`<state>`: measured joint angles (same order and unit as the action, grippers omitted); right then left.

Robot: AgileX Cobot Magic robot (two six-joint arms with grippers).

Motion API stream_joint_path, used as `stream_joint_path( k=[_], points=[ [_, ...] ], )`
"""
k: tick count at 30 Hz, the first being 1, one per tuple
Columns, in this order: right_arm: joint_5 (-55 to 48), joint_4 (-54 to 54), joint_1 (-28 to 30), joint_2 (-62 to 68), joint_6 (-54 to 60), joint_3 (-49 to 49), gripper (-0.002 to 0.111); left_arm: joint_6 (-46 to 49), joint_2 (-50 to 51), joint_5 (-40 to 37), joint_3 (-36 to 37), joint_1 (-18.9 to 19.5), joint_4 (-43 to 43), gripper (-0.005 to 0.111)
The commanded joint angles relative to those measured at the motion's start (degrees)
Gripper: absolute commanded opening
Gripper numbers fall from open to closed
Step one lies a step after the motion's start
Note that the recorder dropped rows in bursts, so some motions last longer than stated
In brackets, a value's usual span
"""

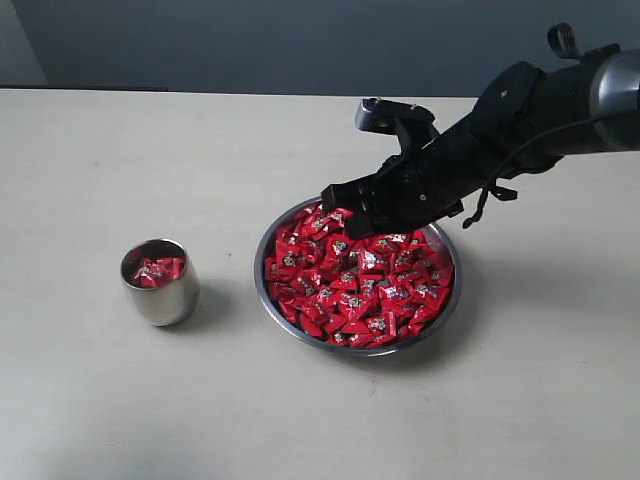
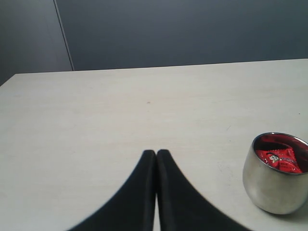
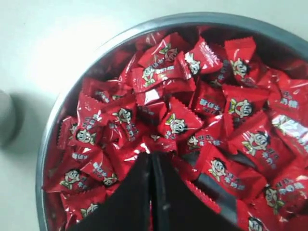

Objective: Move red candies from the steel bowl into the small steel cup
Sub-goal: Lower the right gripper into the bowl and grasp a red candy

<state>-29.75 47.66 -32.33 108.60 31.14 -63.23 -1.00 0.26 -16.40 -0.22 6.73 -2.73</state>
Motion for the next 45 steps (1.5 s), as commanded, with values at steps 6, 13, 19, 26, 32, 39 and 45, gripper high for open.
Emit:
stream_joint_path(
  k=[6, 13, 19, 26, 32, 39, 45],
  points=[
    [-1.74, -1.09, -0.01, 0.32, 0.37, -0.68, -0.001, -0.11, -0.26, 0.11, 0.22, 0.03, 0.16, 0.000],
    [-14.22, -18.74, -2.37, 2.68, -10.81, -11.79, -0.001, -0.11, -0.26, 0.11, 0.22, 0.03, 0.16, 0.000],
    [-28.07, -33.23, -4.82, 7.25, -21.68, -25.14, -0.001, -0.11, -0.26, 0.11, 0.22, 0.03, 0.16, 0.000],
    [-34.21, -39.06, -8.70, 13.72, -25.37, -31.27, -0.001, -0.11, -0.26, 0.11, 0.22, 0.03, 0.16, 0.000],
    [-31.89, -39.21, -10.51, 15.84, -25.37, -31.79, -0.001, -0.11, -0.26, 0.11, 0.22, 0.03, 0.16, 0.000],
    [-29.98, -39.59, -11.10, 15.84, -25.37, -31.79, 0.008, -0.11, -0.26, 0.11, 0.22, 0.03, 0.16, 0.000],
    [-29.98, -39.59, -11.10, 15.84, -25.37, -31.79, 0.052, -0.11, -0.26, 0.11, 0.22, 0.03, 0.16, 0.000]
  ],
)
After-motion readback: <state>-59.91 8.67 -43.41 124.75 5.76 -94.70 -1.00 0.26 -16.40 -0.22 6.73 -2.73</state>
